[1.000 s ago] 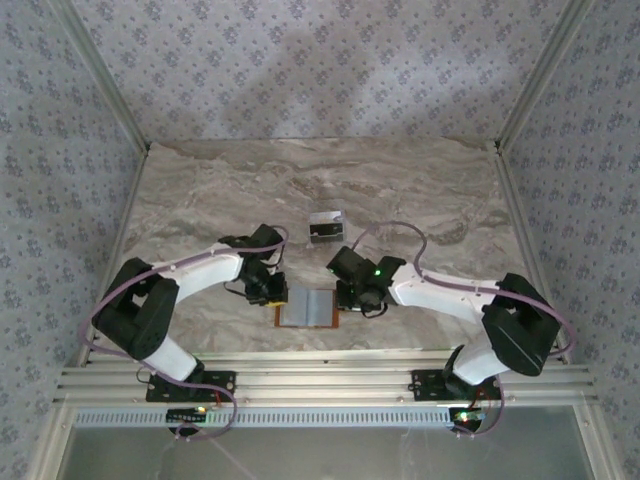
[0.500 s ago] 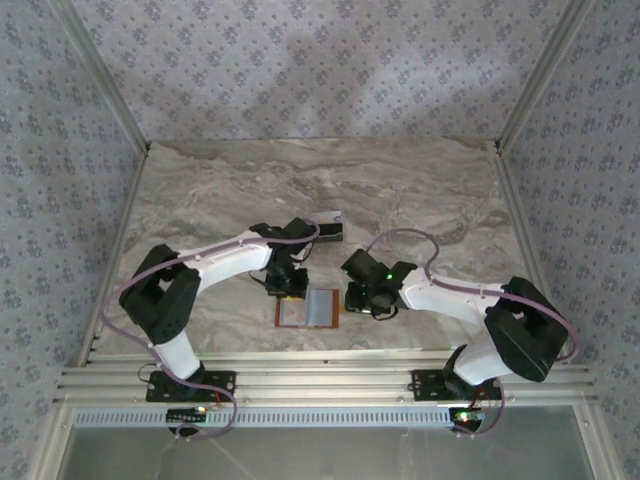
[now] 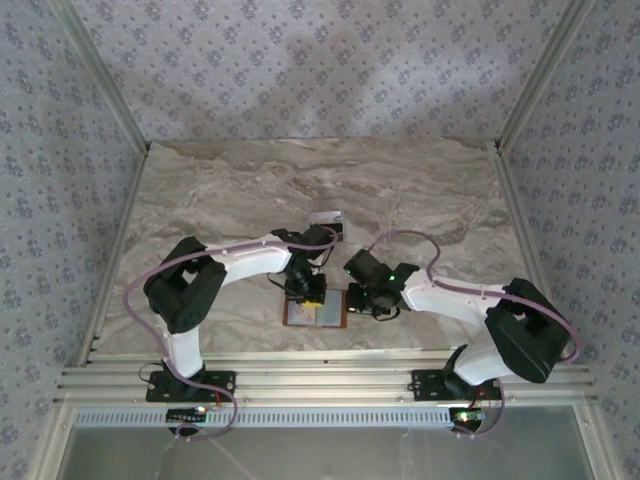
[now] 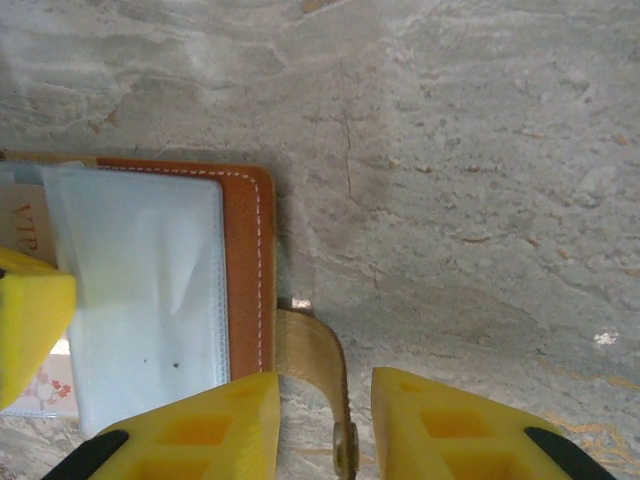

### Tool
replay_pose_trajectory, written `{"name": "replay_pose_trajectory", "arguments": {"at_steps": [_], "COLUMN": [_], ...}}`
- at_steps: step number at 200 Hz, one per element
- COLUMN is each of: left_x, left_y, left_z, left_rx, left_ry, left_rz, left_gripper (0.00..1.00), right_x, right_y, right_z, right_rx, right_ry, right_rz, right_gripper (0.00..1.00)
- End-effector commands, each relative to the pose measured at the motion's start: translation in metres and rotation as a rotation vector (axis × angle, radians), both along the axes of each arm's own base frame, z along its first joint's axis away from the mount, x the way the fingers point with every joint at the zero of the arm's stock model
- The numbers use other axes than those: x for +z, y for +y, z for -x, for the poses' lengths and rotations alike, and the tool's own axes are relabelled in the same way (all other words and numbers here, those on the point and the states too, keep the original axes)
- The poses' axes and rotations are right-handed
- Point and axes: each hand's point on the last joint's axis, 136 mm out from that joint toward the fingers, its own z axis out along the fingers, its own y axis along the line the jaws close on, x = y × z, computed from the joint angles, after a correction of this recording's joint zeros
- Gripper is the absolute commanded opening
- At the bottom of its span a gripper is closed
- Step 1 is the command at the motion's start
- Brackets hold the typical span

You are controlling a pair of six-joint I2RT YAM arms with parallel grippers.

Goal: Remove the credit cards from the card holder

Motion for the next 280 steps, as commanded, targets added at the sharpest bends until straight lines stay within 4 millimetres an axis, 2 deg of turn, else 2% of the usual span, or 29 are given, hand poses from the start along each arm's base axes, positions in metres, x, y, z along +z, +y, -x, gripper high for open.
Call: {"name": "replay_pose_trajectory", "arguments": {"at_steps": [1, 37, 89, 110, 143, 193, 208, 244, 280], "left_x": [-0.010, 0.006, 0.025, 0.023, 0.009, -0.010, -0.012, -0.010, -0.008], "left_y": [-0.001, 0.005, 0.026, 0.039, 0.056, 0.067, 0.069, 0.073, 0.076], "left_z": [0.002, -0.006, -0.015, -0.016, -0.012, -0.006, -0.004, -0.004, -0.005], "left_rx": [0.002, 0.016, 0.062, 0.078, 0.101, 0.108, 0.113, 0.115, 0.117], "left_ry": [0.010, -0.047, -0.085, -0.081, -0.049, -0.010, -0.006, -0.014, -0.020], "left_rz": [-0.020, -0.015, 0.026, 0.022, 0.031, 0.033, 0.035, 0.037, 0.031], "left_gripper": [0.17, 0.17, 0.18, 0.18, 0.17, 0.18, 0.17, 0.17, 0.17], "right_x": [0.002, 0.025, 0.044, 0.046, 0.046, 0.067, 0.061, 0.028, -0.004], "right_y": [0.001, 0.010, 0.043, 0.056, 0.074, 0.099, 0.105, 0.109, 0.089], "right_z": [0.001, -0.004, -0.007, -0.008, -0.010, -0.014, -0.014, -0.011, -0.008], "right_rx": [0.007, 0.019, 0.069, 0.091, 0.115, 0.154, 0.165, 0.160, 0.134], "right_ry": [0.003, -0.032, -0.031, -0.030, -0.011, -0.046, -0.023, 0.049, 0.089], "right_rz": [-0.012, -0.048, -0.164, -0.193, -0.206, -0.228, -0.226, -0.203, -0.115], "right_gripper": [0.31, 0.31, 0.30, 0.28, 0.28, 0.29, 0.29, 0.29, 0.28]}}
